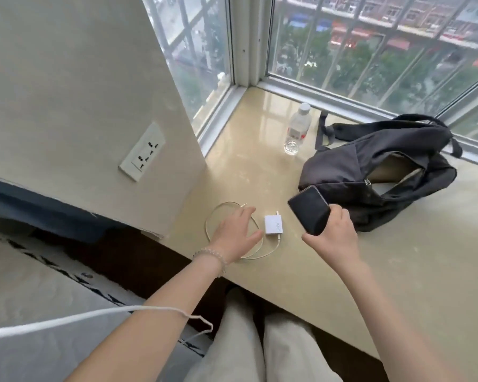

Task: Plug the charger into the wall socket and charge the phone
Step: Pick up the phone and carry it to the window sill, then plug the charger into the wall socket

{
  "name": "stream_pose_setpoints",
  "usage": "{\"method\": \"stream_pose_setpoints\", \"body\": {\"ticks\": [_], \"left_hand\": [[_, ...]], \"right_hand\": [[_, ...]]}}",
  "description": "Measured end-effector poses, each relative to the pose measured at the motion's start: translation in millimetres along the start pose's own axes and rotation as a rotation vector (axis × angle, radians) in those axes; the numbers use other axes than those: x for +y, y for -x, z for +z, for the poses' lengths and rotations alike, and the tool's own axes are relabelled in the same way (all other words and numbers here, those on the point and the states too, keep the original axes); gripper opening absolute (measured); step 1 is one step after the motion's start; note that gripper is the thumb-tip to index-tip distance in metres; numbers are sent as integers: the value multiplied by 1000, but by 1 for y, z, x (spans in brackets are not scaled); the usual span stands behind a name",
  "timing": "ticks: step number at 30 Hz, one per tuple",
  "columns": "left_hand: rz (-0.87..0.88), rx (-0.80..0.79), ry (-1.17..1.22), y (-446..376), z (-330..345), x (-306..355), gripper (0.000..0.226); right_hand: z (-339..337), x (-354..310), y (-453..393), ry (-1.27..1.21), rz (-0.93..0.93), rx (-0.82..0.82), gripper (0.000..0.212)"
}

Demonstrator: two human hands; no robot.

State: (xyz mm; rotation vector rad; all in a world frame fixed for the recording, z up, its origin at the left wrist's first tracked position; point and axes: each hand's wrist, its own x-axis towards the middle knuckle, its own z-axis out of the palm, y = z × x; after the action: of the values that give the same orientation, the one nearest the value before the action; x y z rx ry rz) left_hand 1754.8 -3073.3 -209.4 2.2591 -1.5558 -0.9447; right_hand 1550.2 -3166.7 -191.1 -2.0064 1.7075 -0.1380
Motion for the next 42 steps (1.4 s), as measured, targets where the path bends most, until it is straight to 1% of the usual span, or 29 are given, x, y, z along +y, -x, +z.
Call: {"method": "stream_pose_setpoints", "body": {"ticks": [4, 8, 10, 14, 18, 22, 24, 26, 28, 37, 42], "left_hand": [[-70, -63, 105, -35, 48, 1, 58], [-153, -73, 169, -69, 92, -2, 54], [-195, -61, 184, -81, 110, -3, 54], [-259, -28, 207, -104, 139, -2, 62], [-297, 13, 131, -121, 163, 2, 70], [-354, 67, 61, -130, 176, 1, 72], [-380, 68, 19, -133, 179, 1, 64], [-384, 77, 13, -133, 181, 1, 50], [-378, 82, 11, -133, 183, 1, 43], [-435, 84, 98, -135, 182, 1, 39], [-447, 92, 148, -132, 180, 3, 38]], "right_hand": [[40, 29, -15, 15, 106, -94, 68], [80, 57, -30, 56, 162, -185, 56], [97, 71, -37, 71, 188, -208, 54], [127, 91, -49, 69, 232, -206, 59], [149, 104, -59, 109, 247, -162, 62], [159, 111, -67, 131, 172, -141, 61], [162, 112, -70, 129, 132, -126, 60], [164, 110, -73, 125, 99, -116, 61], [167, 108, -77, 122, 78, -109, 64], [176, 109, -76, 93, 54, -69, 81], [177, 112, -75, 68, 63, -54, 82]]}}
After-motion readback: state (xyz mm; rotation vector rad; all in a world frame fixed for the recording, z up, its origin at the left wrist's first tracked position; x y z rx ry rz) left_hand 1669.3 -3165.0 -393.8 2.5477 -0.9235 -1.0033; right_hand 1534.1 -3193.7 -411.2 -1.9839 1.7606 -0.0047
